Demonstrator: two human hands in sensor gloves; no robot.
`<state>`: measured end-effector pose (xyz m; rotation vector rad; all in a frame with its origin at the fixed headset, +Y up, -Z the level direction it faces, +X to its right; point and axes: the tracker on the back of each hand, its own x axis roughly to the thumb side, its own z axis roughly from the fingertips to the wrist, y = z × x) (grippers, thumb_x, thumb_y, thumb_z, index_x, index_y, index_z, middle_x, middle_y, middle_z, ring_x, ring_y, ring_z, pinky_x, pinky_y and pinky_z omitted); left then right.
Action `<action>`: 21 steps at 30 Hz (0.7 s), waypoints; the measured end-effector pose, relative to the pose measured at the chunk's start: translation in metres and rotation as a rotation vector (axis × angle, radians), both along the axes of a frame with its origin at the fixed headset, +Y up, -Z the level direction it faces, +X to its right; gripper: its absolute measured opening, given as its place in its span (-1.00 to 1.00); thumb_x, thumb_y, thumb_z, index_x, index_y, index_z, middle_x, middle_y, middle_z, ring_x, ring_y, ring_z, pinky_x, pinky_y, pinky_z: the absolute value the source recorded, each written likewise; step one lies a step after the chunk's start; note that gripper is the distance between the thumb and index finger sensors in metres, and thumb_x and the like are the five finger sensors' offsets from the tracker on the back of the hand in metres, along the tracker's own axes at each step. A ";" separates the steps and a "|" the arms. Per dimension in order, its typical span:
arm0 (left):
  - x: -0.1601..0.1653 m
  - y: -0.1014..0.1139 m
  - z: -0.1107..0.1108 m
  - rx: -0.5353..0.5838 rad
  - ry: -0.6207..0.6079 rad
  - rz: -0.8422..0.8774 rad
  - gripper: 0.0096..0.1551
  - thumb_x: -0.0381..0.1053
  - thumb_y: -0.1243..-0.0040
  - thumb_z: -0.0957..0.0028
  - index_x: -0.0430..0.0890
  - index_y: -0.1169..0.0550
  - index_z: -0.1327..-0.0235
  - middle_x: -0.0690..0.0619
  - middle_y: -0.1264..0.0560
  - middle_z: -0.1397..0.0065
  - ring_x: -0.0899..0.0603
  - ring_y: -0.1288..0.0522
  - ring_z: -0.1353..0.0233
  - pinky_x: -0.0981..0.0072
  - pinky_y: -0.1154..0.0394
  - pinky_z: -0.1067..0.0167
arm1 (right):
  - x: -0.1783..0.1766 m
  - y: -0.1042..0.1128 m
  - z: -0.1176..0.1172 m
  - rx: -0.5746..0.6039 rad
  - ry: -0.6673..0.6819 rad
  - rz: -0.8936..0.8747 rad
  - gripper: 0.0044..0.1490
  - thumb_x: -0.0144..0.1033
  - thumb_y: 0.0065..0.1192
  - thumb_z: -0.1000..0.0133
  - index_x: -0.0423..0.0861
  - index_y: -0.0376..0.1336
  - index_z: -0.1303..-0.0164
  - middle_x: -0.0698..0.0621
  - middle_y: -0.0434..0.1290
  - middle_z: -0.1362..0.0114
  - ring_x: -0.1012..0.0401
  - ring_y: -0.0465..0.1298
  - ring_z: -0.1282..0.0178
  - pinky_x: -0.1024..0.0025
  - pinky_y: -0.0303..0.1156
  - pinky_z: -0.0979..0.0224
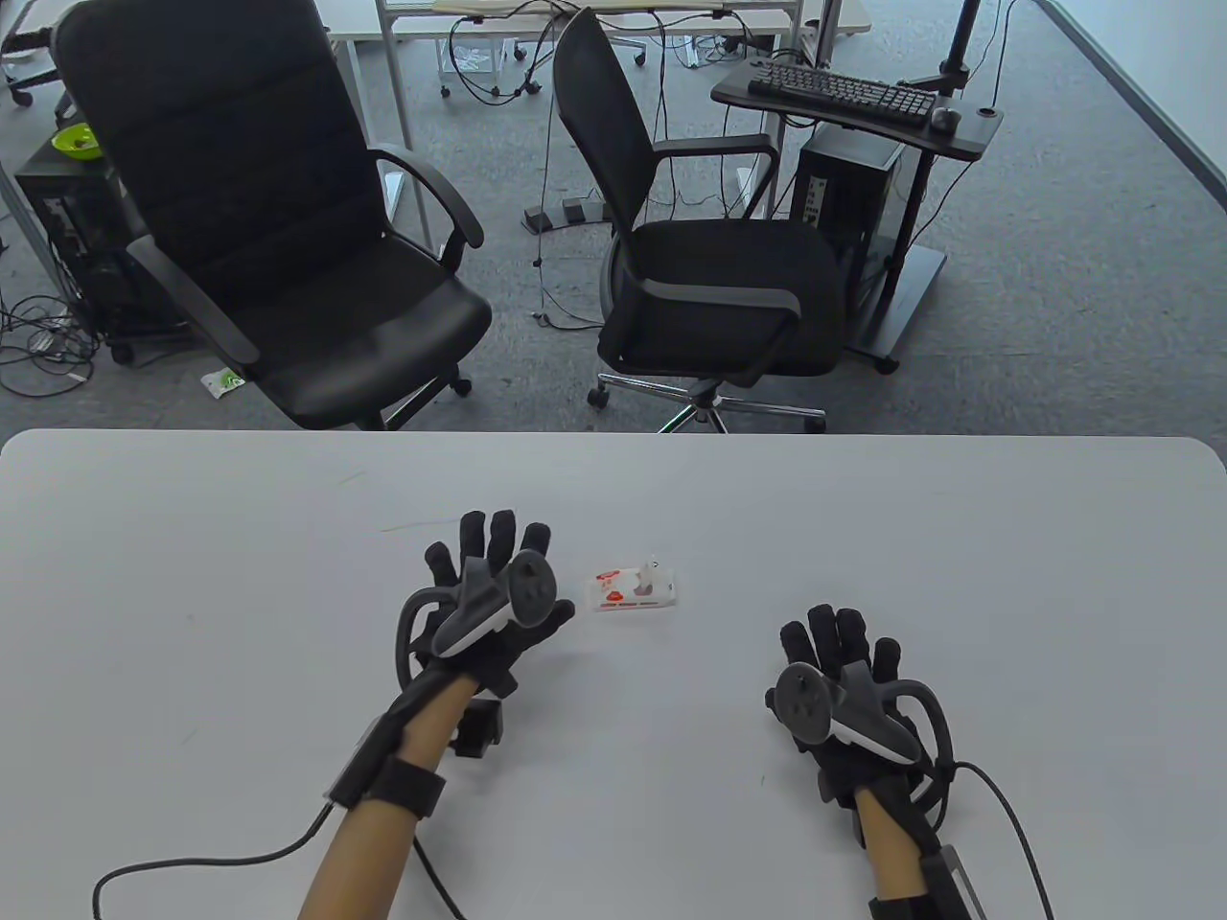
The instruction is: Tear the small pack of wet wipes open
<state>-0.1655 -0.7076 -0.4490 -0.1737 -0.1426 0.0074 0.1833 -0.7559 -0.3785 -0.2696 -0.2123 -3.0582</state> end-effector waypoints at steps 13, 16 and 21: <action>-0.060 -0.039 0.075 0.005 0.076 0.033 0.06 0.51 0.36 -0.06 0.11 0.37 -0.64 -0.14 0.55 -0.70 -0.37 0.61 -0.66 -0.49 0.47 -0.42 | -0.013 -0.001 0.003 -0.017 0.024 0.010 -0.09 0.08 -0.27 -0.39 -0.14 -0.43 -0.71 -0.26 -0.52 -0.77 -0.26 -0.52 -0.59 -0.42 -0.34 -0.47; -0.063 -0.045 0.077 -0.018 0.083 -0.003 0.07 0.51 0.35 -0.06 0.11 0.38 -0.64 -0.13 0.55 -0.70 -0.37 0.62 -0.66 -0.49 0.47 -0.42 | -0.015 -0.002 0.002 -0.025 0.024 0.006 -0.08 0.08 -0.27 -0.39 -0.15 -0.44 -0.71 -0.27 -0.52 -0.77 -0.27 -0.52 -0.59 -0.42 -0.34 -0.47; -0.063 -0.050 0.077 -0.029 0.074 0.000 0.06 0.50 0.35 -0.06 0.11 0.37 -0.64 -0.13 0.55 -0.70 -0.36 0.61 -0.66 -0.49 0.47 -0.42 | -0.016 -0.002 0.003 -0.029 0.019 0.008 -0.08 0.08 -0.27 -0.39 -0.15 -0.43 -0.71 -0.27 -0.51 -0.77 -0.27 -0.51 -0.59 -0.42 -0.33 -0.47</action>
